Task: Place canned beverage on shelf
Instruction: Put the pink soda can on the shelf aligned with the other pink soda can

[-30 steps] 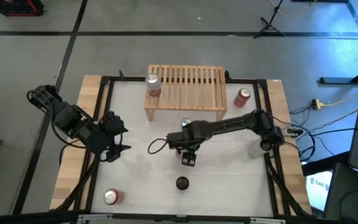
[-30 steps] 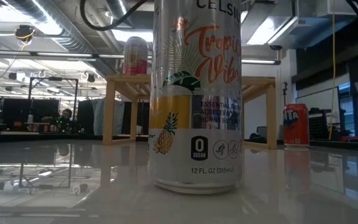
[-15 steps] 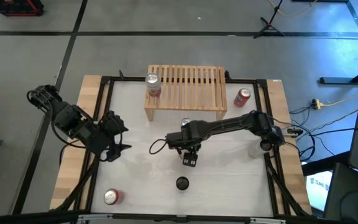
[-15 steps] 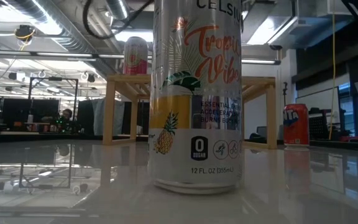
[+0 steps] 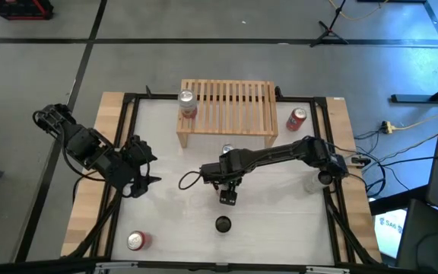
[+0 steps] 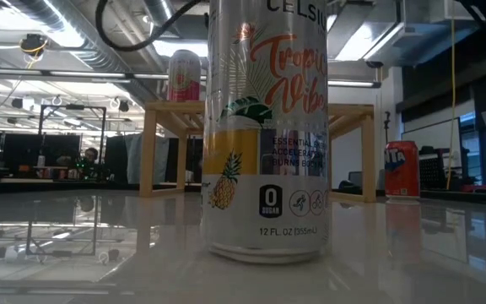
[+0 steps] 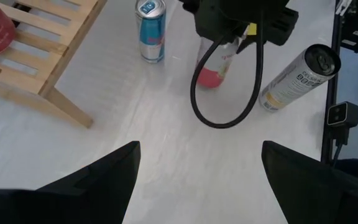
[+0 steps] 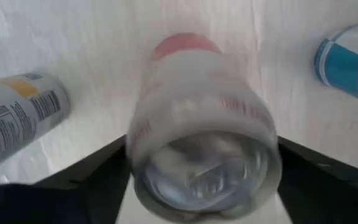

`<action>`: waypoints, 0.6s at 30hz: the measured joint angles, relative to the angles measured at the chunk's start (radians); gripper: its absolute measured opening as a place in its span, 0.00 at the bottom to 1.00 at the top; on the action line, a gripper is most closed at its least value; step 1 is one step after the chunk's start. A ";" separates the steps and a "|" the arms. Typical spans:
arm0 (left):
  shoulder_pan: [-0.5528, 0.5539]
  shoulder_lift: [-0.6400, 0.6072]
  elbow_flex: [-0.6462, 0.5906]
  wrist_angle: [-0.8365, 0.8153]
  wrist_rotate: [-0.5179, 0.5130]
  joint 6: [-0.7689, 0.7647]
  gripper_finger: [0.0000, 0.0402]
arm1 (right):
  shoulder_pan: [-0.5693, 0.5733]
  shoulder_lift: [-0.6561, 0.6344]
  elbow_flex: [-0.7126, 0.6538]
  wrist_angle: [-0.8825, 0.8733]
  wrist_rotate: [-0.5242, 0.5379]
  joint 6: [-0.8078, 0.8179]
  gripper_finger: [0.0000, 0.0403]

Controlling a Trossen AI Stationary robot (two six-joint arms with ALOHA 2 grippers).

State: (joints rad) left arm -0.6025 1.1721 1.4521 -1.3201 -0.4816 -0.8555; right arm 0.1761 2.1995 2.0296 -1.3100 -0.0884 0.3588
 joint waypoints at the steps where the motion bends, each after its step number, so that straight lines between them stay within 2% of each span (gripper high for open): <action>1: 0.000 0.000 0.000 0.000 0.000 0.000 0.81 | 0.000 0.001 0.000 0.015 -0.001 0.000 0.91; 4: 0.000 0.000 0.000 0.004 -0.006 0.000 0.81 | 0.000 -0.001 0.000 0.058 -0.002 -0.012 0.97; 8: 0.000 0.000 0.000 0.010 -0.015 0.014 0.81 | 0.004 -0.037 0.000 0.054 -0.002 -0.050 0.94; 10: 0.000 0.006 0.000 0.034 -0.031 0.028 0.81 | 0.016 -0.083 0.000 0.042 0.032 -0.051 0.92; 13: 0.010 0.030 0.000 0.101 -0.047 0.075 0.81 | 0.055 -0.179 0.000 0.022 0.137 -0.072 0.90; 16: 0.045 0.067 0.000 0.159 -0.020 0.119 0.81 | 0.107 -0.278 -0.001 0.009 0.201 -0.095 0.90; 18: 0.083 0.102 0.000 0.200 0.017 0.149 0.81 | 0.142 -0.350 -0.013 0.003 0.195 -0.098 0.90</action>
State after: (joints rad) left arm -0.5196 1.2739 1.4521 -1.1203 -0.4646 -0.7069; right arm 0.3178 1.8492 2.0168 -1.3075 0.1064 0.2607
